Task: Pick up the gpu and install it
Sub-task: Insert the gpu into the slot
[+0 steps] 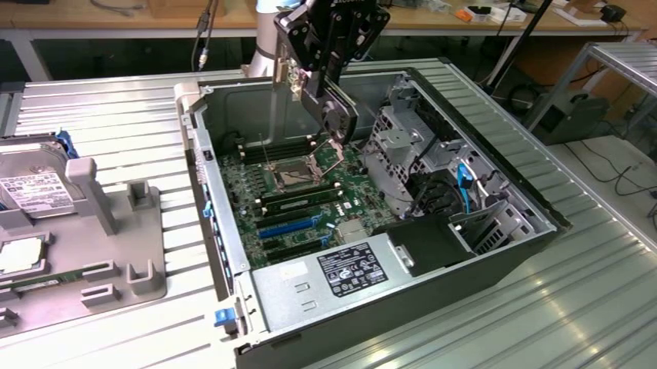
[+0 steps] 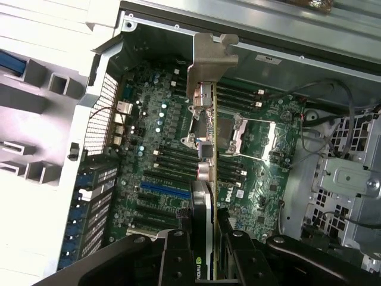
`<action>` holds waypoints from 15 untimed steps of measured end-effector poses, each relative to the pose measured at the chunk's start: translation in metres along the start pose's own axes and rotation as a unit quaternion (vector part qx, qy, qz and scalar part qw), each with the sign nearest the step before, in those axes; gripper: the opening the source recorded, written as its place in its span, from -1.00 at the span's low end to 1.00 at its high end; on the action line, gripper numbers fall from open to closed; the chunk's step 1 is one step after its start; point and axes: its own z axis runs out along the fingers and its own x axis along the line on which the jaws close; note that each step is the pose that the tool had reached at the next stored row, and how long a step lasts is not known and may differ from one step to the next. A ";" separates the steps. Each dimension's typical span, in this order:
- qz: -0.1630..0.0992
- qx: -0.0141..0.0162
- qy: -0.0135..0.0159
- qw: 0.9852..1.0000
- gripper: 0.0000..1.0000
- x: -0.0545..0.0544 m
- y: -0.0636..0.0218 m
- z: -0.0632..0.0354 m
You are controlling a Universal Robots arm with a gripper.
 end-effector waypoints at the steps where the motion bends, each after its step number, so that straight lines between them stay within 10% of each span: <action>1: 0.000 0.000 0.000 1.000 -0.47 0.000 0.0000 0.0000; 15: -0.033 -0.001 0.001 0.999 -0.47 0.000 0.0000 0.0000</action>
